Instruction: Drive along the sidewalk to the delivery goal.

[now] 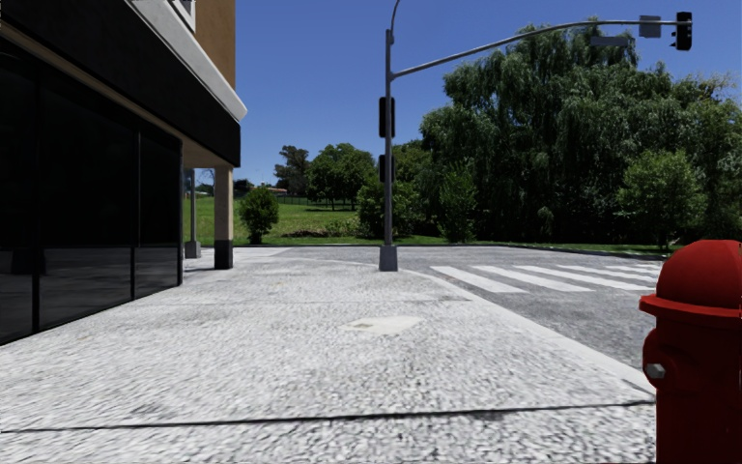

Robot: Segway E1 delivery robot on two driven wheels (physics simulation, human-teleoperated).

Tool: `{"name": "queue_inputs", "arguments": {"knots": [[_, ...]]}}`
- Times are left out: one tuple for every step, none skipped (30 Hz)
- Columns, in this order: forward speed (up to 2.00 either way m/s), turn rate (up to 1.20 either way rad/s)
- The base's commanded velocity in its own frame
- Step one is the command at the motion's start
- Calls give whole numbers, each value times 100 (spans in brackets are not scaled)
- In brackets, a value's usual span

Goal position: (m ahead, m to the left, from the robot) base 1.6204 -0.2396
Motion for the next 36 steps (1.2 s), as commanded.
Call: {"name": "queue_inputs", "arguments": {"knots": [[200,0],[200,0],[200,0],[200,0],[200,0],[200,0],[200,0],[200,0],[200,0],[200,0],[200,0],[200,0],[200,0],[200,0],[200,0],[200,0],[200,0],[198,0],[181,0],[181,0],[154,0],[134,0],[117,-3],[117,-3],[99,-21],[79,-27],[69,-29],[69,-29],[62,-30],[57,-30],[57,-30],[52,-30],[46,-30],[30,-25],[30,-25],[0,0]]}}
